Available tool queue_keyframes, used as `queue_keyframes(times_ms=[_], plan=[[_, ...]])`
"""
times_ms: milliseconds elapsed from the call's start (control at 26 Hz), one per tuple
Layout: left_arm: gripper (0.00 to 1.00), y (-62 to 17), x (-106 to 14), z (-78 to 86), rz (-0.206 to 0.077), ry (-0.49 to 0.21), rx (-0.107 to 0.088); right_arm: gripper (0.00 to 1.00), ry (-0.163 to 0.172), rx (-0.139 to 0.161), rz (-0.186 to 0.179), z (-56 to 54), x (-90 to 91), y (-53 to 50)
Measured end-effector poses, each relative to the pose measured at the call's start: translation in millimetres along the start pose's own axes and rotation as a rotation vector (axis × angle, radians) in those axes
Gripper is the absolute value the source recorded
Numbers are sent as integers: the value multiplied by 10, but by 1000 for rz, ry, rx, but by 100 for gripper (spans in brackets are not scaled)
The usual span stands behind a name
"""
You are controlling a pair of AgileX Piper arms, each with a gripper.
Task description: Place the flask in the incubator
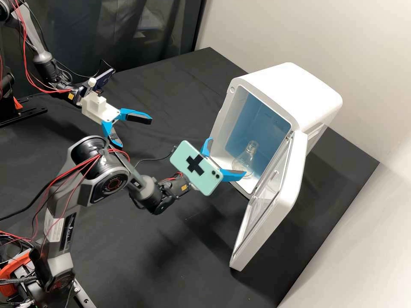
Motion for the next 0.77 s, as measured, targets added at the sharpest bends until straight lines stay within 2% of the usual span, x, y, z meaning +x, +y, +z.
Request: queue_keyframes(times_ms=[115,154,346,422,461,538,614,653,691,768], plan=[[100,24,-12,-23,9,9,2,100,10,6,12,20,-226,-28],[100,32,-17,-32,12,13,2,100,16,6,-2,21,-326,-44],[100,51,-36,-64,19,27,3,100,19,38,-28,19,-624,-57],[100,89,-52,-76,34,32,-12,100,19,58,-51,15,-763,-70],[100,117,-60,-70,49,28,-21,100,22,73,-62,13,-818,-72],[100,233,-109,-92,107,27,-25,100,35,150,-102,13,-970,-67],[100,300,-140,-112,141,36,-21,100,25,173,-100,35,-1005,-56],[100,326,-150,-108,155,32,-29,100,20,176,-97,45,-1021,-52],[100,341,-155,-108,166,30,-46,100,14,185,-94,55,-1033,-48],[100,333,-160,-86,169,24,-56,100,10,190,-93,60,-1045,-46]])
